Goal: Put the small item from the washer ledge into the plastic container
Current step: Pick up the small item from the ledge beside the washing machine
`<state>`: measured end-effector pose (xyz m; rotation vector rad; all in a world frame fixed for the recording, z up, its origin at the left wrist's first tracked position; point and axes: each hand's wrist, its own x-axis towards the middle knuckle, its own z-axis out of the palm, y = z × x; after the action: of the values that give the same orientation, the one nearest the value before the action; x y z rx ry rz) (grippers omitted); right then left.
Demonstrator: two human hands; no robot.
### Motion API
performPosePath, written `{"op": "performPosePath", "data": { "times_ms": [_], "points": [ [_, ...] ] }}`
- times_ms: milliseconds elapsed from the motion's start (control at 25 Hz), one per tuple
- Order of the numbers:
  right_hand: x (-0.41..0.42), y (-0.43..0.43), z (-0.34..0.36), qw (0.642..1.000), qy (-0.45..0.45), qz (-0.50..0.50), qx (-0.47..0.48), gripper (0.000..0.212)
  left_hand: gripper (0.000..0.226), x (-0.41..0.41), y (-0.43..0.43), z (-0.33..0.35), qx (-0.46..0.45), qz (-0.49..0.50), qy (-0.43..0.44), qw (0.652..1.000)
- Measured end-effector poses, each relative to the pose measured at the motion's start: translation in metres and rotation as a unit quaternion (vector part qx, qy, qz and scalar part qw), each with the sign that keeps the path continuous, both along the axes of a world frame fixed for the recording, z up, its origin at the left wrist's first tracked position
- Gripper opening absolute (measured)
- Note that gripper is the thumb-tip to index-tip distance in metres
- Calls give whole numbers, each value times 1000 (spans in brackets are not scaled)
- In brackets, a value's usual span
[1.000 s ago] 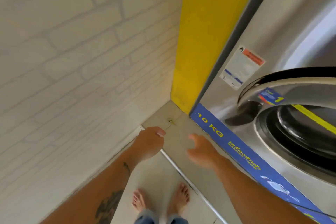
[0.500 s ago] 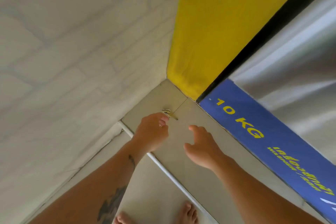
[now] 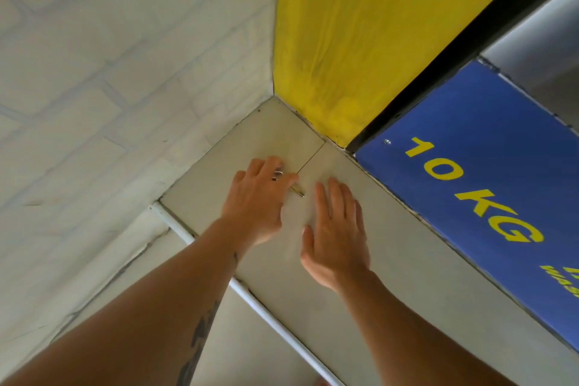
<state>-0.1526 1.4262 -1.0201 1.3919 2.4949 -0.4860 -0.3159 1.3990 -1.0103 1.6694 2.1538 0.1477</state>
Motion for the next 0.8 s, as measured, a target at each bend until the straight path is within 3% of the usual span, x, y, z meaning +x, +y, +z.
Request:
{"op": "performPosePath", "data": {
  "times_ms": [120,280,400,440,520,680,800],
  "points": [
    [3,-3,-8,1000,10,-4,10,81,29,0,-3,-9,18,-3,8,1000],
    [3,-3,-15,1000,13,-7,-1,82,22,-6,-2,-9,-14,-27,11,999],
    [2,1,-7,999,-15,3,-44,83,21,-11,-5,-1,-16,106,-66,992],
    [2,4,-2,997,-35,9,-67,84,24,-11,-8,6,-31,186,-123,974],
    [0,14,18,990,-63,14,-124,88,29,-10,-14,27,-78,332,-267,901],
    [-3,23,92,971,-53,-37,-231,78,31,-14,-26,96,-85,456,-482,743],
    [5,7,155,973,-8,-54,-223,72,32,-22,-40,168,-81,465,-513,717]
  ]
}}
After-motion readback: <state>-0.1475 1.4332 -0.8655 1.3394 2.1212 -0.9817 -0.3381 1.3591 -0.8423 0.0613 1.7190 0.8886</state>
